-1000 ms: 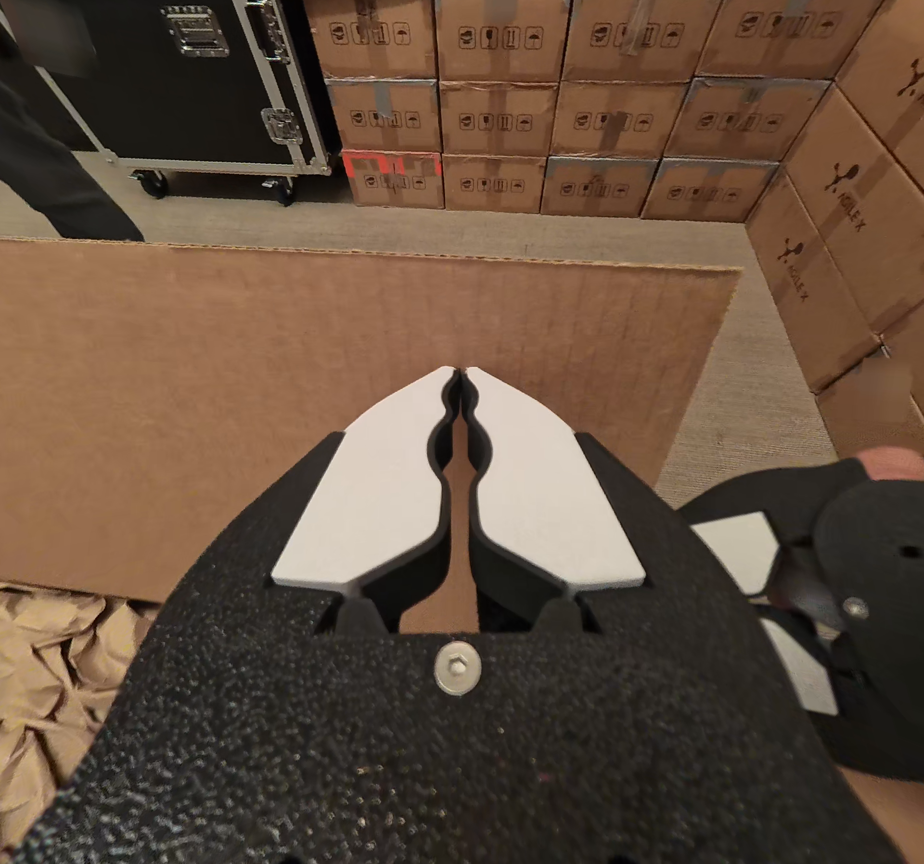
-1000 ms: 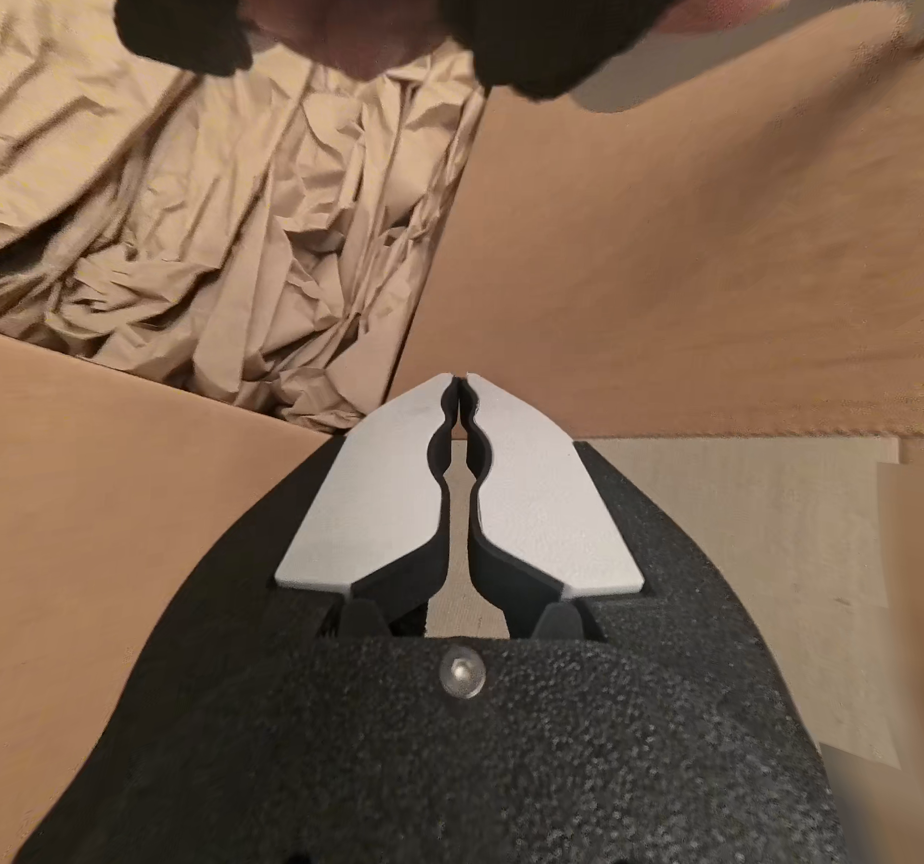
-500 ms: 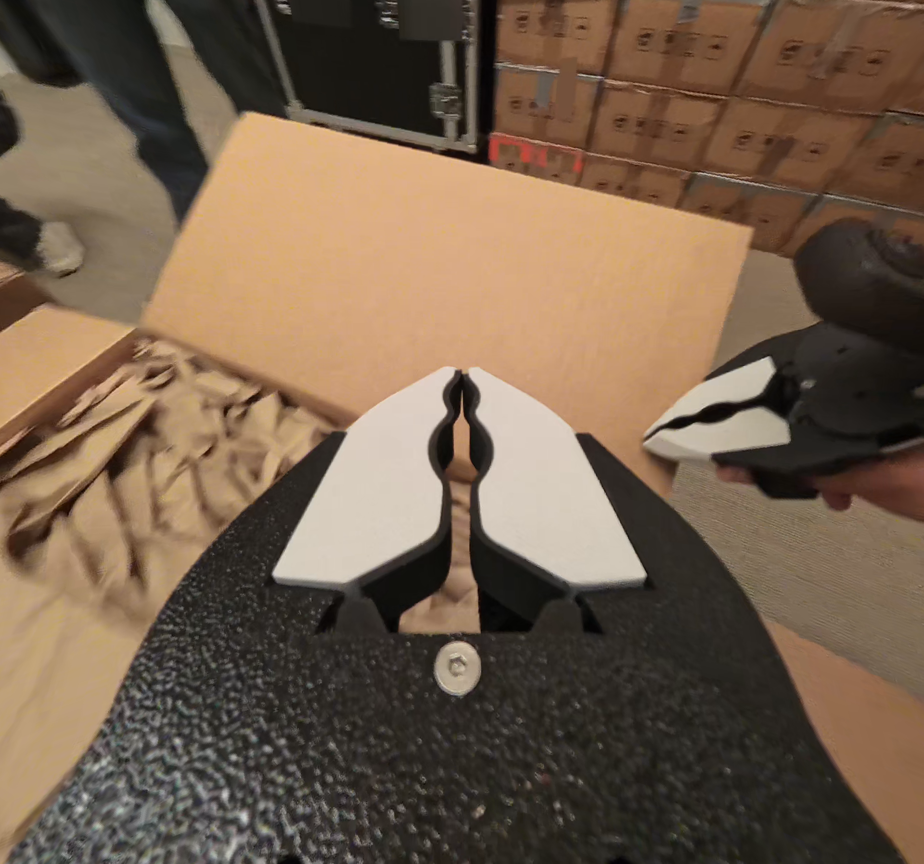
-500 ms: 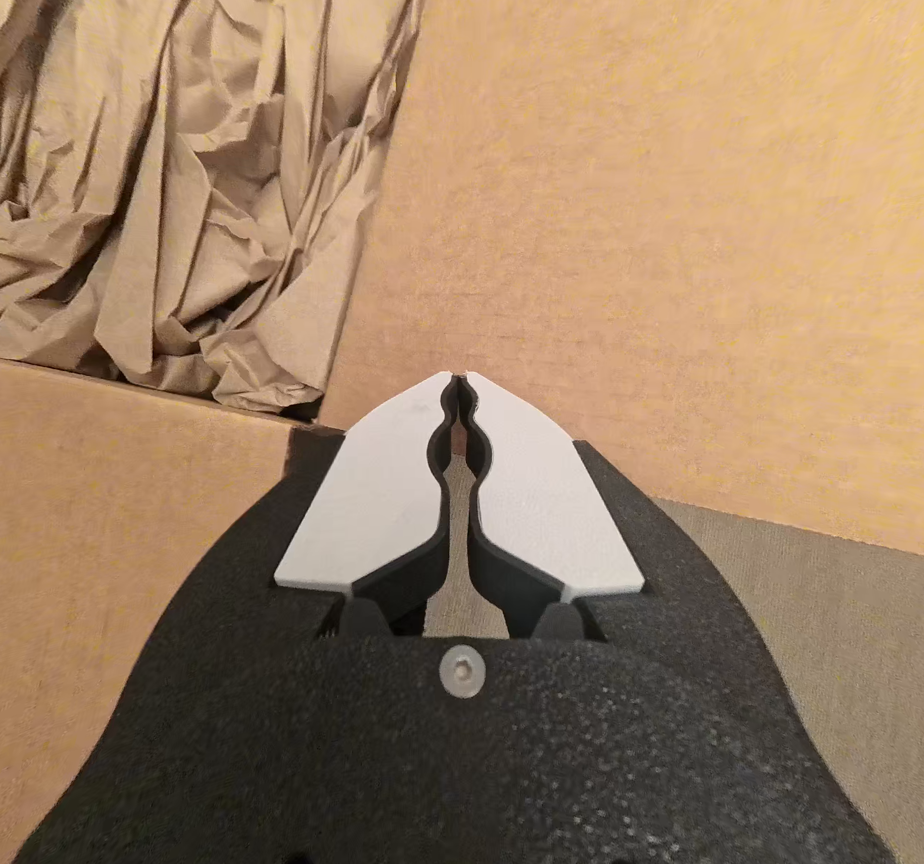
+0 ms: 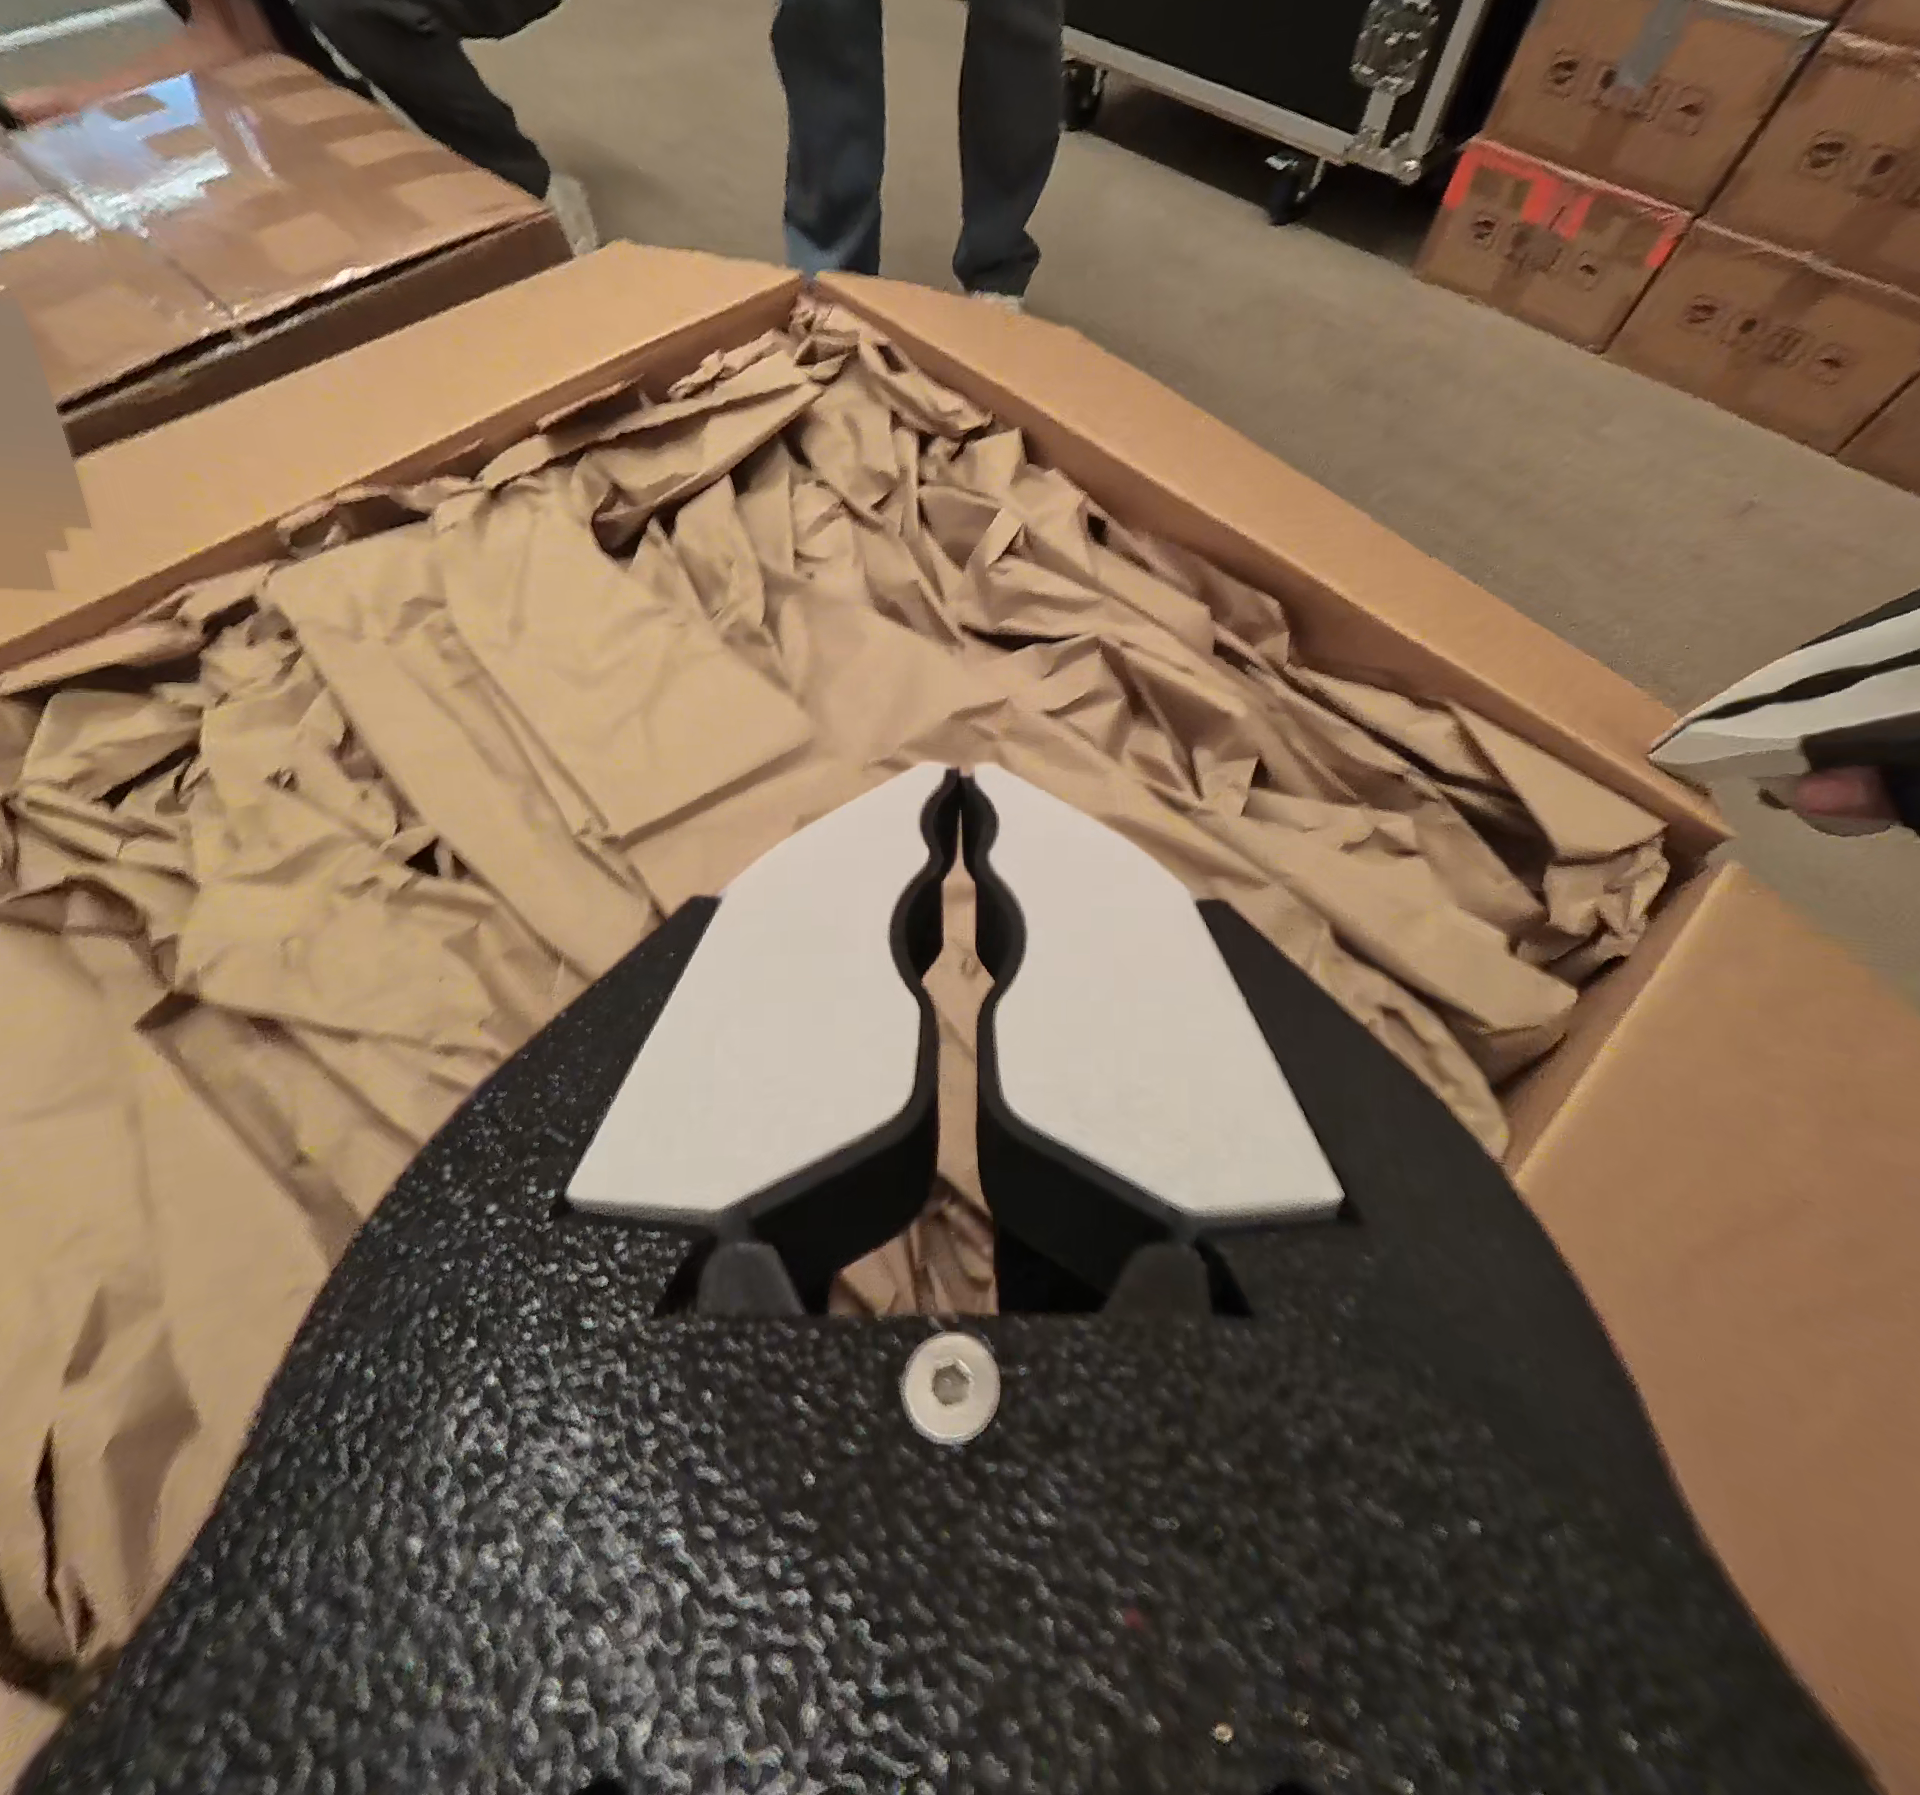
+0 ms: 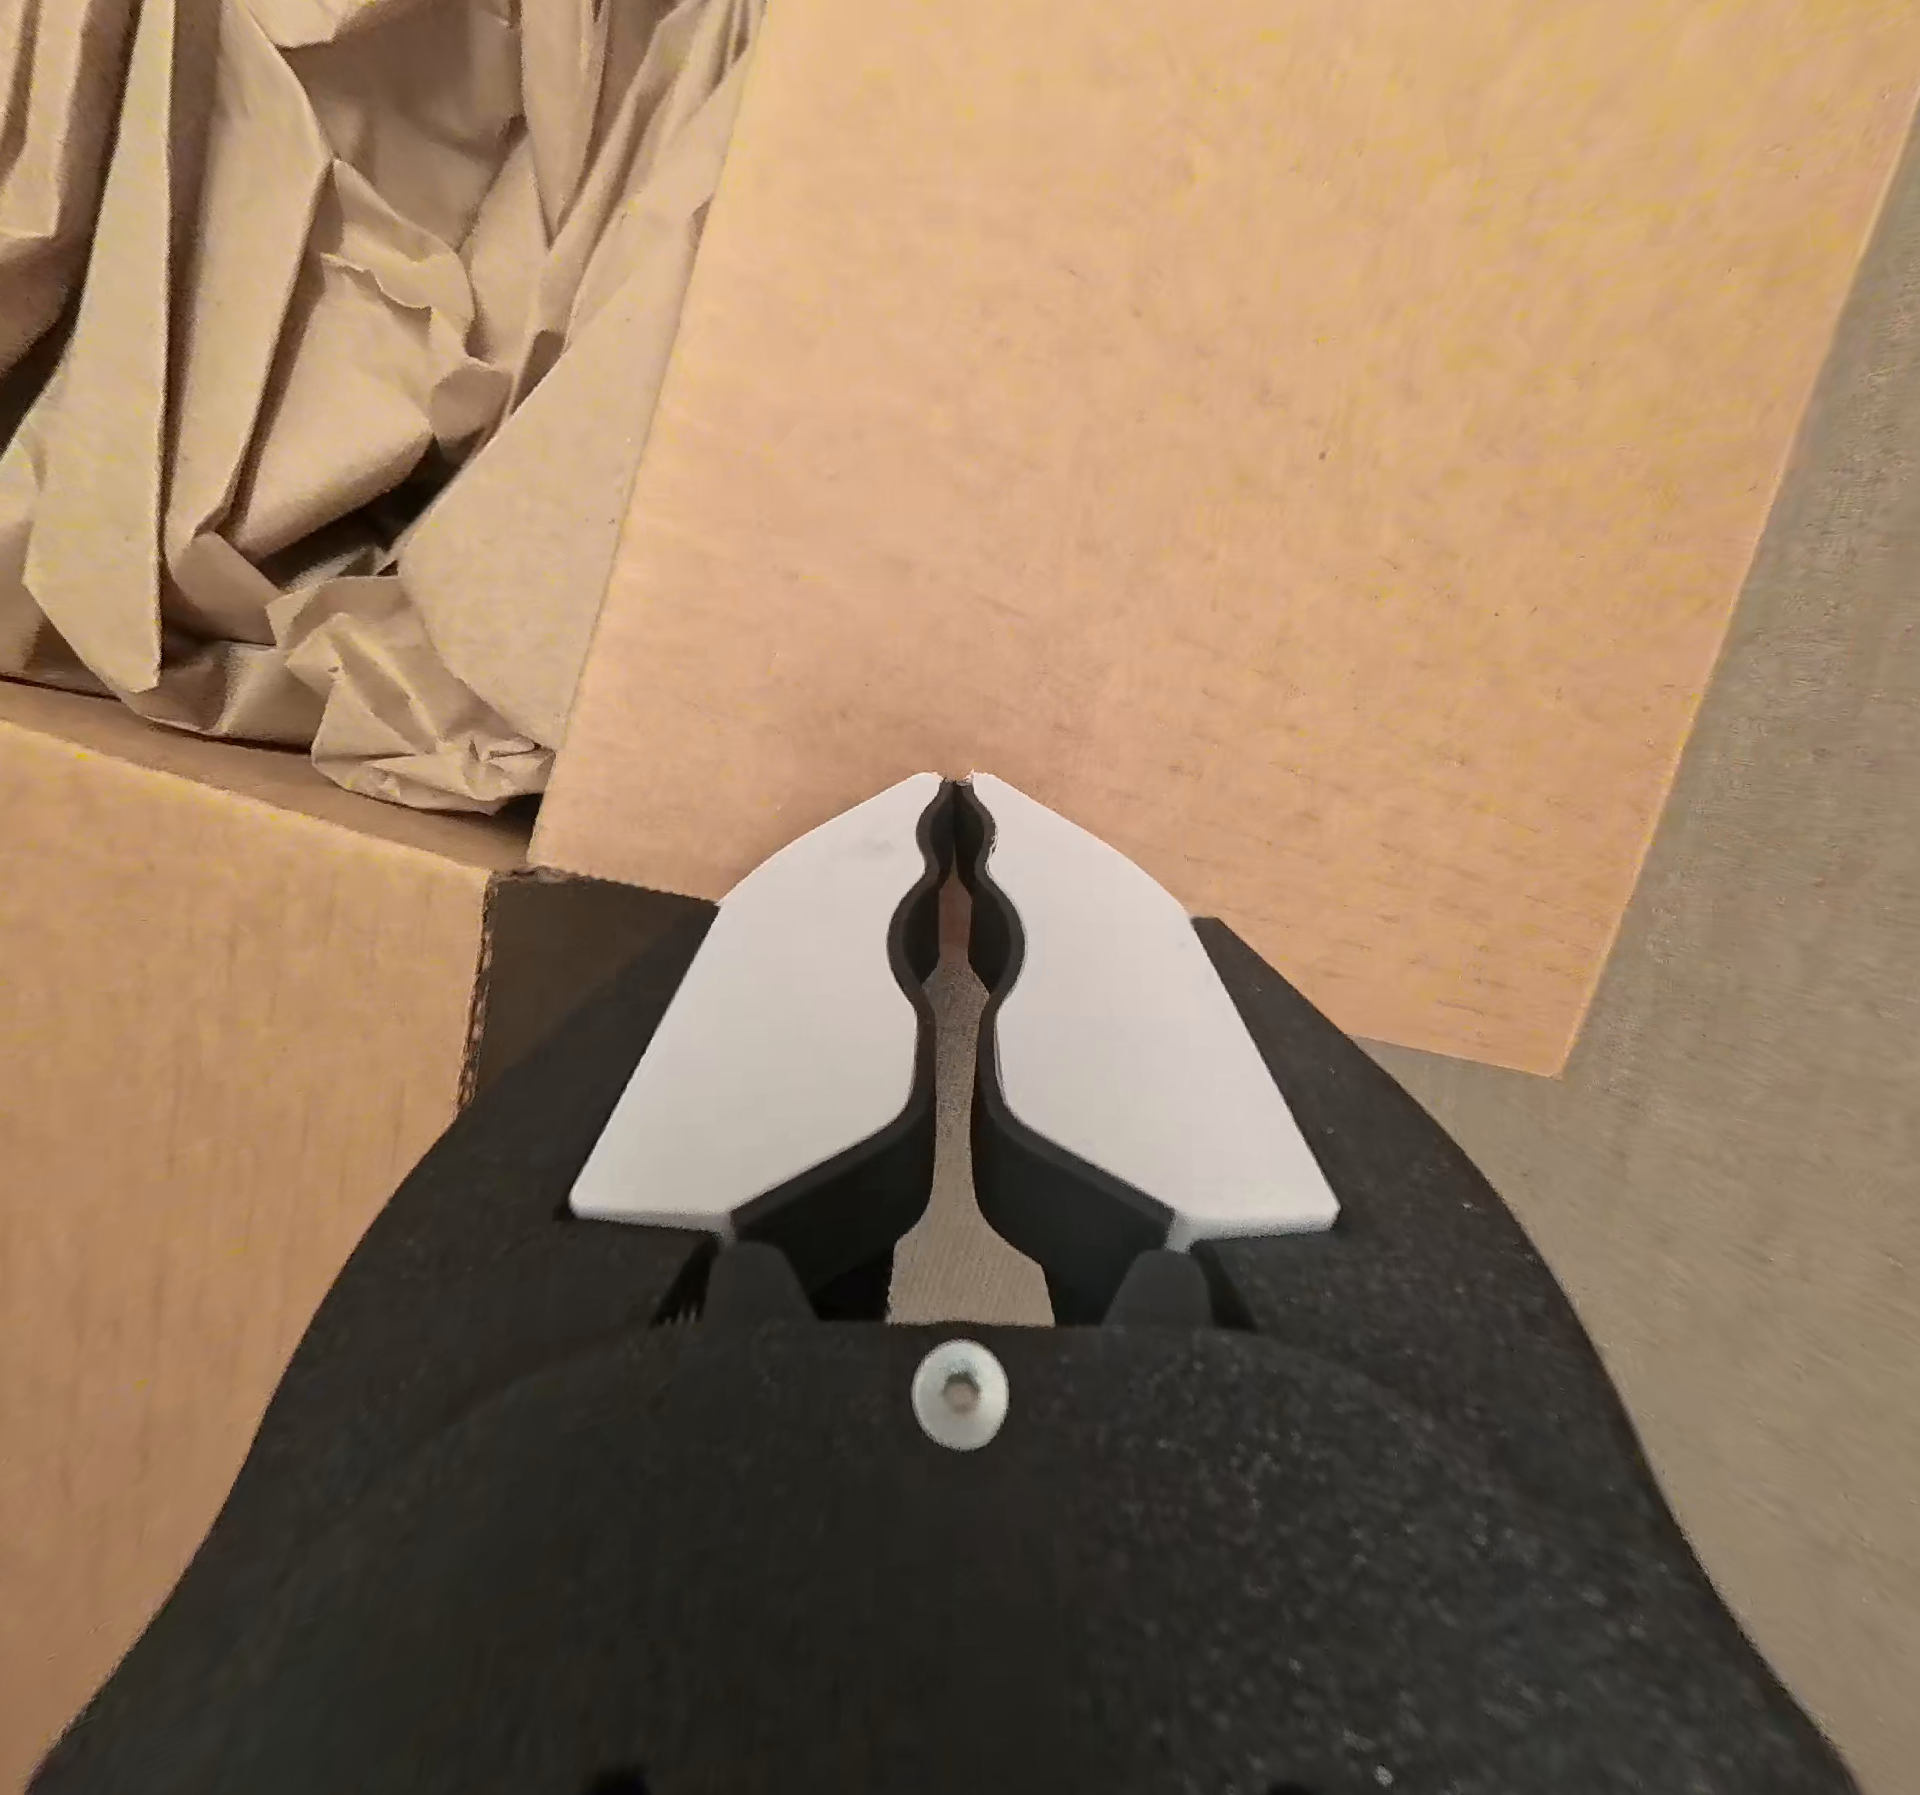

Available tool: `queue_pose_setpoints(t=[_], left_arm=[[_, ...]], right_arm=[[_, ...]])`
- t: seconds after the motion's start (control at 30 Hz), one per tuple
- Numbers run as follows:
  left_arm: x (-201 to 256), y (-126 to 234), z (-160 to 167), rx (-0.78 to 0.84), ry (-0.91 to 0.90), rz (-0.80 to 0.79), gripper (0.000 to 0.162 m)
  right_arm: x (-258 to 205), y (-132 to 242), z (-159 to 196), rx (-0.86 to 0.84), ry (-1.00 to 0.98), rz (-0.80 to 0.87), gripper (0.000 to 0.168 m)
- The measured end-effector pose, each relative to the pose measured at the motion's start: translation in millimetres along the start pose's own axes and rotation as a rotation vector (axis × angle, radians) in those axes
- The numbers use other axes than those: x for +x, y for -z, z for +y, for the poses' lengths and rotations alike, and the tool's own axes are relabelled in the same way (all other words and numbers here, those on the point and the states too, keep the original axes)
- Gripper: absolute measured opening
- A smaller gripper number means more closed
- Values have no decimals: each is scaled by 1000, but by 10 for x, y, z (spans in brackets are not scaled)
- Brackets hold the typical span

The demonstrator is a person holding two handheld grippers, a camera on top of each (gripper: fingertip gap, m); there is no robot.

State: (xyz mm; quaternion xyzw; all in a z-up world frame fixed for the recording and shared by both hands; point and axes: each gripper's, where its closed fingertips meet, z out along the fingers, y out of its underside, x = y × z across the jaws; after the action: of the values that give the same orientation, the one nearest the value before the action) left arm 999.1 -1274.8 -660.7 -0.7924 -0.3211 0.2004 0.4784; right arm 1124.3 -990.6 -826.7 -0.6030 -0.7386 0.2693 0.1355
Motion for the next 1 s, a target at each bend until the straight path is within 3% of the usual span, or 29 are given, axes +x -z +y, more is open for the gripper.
queue_pose_setpoints(t=[0.23, 0.37, 0.53, 1.0], left_arm=[[-268, 176, 403, -48, 54, -65, 0], [-317, 242, 514, -60, 66, -85, 0], [-328, 243, 587, -59, 81, -90, 0], [-305, 169, 621, -42, 111, -97, 0]], right_arm=[[-106, -111, 31, 41, -109, -178, 0], [-186, -181, 36, 12, -45, -221, 0], [-271, -243, 34, -7, 11, -226, 0], [-514, -374, 18, 47, -151, -433, 0]])
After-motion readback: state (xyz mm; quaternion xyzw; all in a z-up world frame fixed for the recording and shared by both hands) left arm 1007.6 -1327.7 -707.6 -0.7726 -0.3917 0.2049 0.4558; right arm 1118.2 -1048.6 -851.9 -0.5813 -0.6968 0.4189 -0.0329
